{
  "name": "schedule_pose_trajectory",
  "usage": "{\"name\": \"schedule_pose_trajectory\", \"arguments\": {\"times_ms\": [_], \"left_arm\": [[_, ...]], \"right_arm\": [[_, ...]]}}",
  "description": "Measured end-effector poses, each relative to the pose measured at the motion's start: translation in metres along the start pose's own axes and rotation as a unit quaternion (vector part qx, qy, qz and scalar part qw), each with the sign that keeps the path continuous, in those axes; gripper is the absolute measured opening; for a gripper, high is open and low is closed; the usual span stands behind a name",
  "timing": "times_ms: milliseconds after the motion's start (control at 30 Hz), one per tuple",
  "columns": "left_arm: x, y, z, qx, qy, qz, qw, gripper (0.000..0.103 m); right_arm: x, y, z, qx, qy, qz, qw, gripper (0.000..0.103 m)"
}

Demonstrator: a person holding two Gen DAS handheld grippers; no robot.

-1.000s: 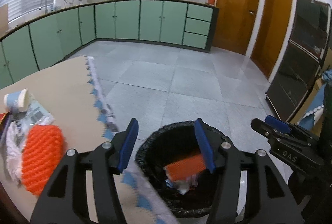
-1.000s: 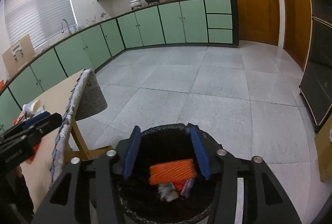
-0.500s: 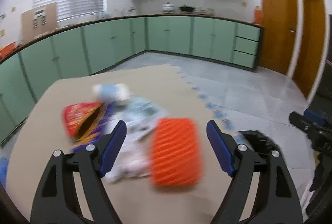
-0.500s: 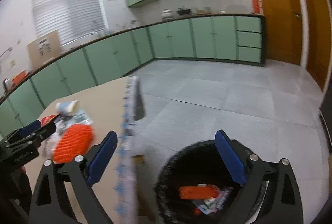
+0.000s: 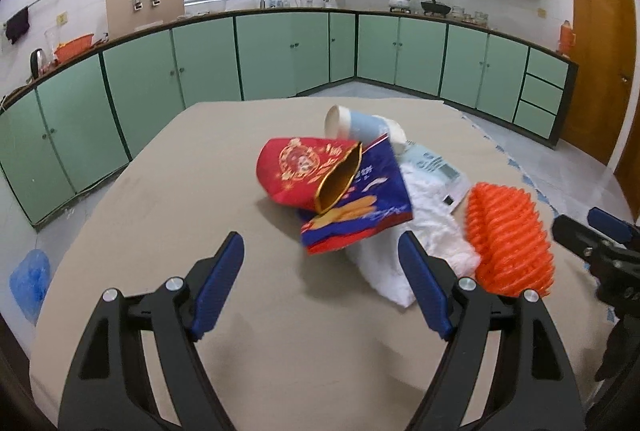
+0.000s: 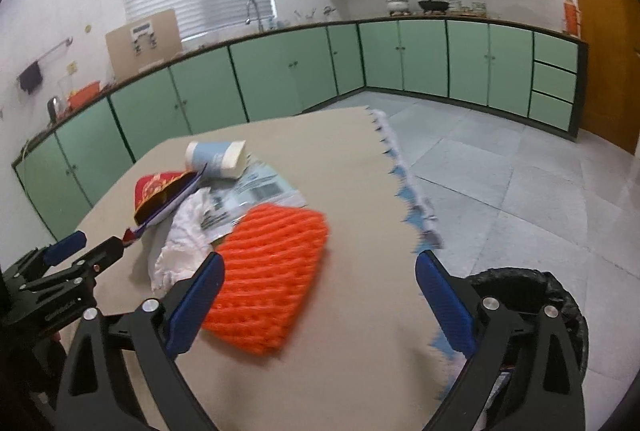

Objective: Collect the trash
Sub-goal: 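Return both tools to the table and grasp another orange mesh sleeve with the right tool, then grasp the white plastic bag with the left tool while the right tool holds the orange sleeve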

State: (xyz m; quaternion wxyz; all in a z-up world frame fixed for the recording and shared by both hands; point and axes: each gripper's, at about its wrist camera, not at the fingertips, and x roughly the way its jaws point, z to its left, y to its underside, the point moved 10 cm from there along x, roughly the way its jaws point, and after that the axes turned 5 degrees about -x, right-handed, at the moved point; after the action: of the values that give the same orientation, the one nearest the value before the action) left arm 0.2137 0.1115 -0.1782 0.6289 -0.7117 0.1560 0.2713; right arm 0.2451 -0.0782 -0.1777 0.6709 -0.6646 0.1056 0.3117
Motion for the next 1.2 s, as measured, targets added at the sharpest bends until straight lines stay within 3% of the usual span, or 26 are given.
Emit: {"name": "schedule_pose_trajectory", "arguments": {"times_ms": [367, 567, 600, 700, 1033, 1200], "left_arm": [[0.008, 0.009, 0.005, -0.007, 0.007, 0.009, 0.9999, 0.077], [0.008, 0.014, -0.002, -0.005, 0.011, 0.013, 0.9998, 0.077], [0.008, 0.014, -0.004, -0.004, 0.012, 0.014, 0.9998, 0.077], [0.007, 0.016, -0.010, -0.003, 0.018, 0.016, 0.9997, 0.077], [0.008, 0.023, -0.049, 0.001, 0.053, 0.030, 0.9982, 0.077], [0.020, 0.023, -0.071, 0.008, 0.051, 0.034, 0.9981, 0.077]], "right_arm": [[0.027, 0.011, 0.016, -0.024, 0.006, 0.043, 0.999, 0.086], [0.029, 0.016, 0.029, -0.038, -0.033, 0.051, 0.997, 0.048], [0.027, 0.016, 0.033, -0.044, -0.042, 0.049, 0.997, 0.038], [0.024, 0.015, 0.038, -0.050, -0.050, 0.043, 0.997, 0.026], [-0.003, -0.004, 0.013, -0.036, -0.032, 0.006, 0.999, 0.021], [-0.008, -0.008, -0.005, -0.028, -0.017, -0.002, 0.999, 0.021]]}}
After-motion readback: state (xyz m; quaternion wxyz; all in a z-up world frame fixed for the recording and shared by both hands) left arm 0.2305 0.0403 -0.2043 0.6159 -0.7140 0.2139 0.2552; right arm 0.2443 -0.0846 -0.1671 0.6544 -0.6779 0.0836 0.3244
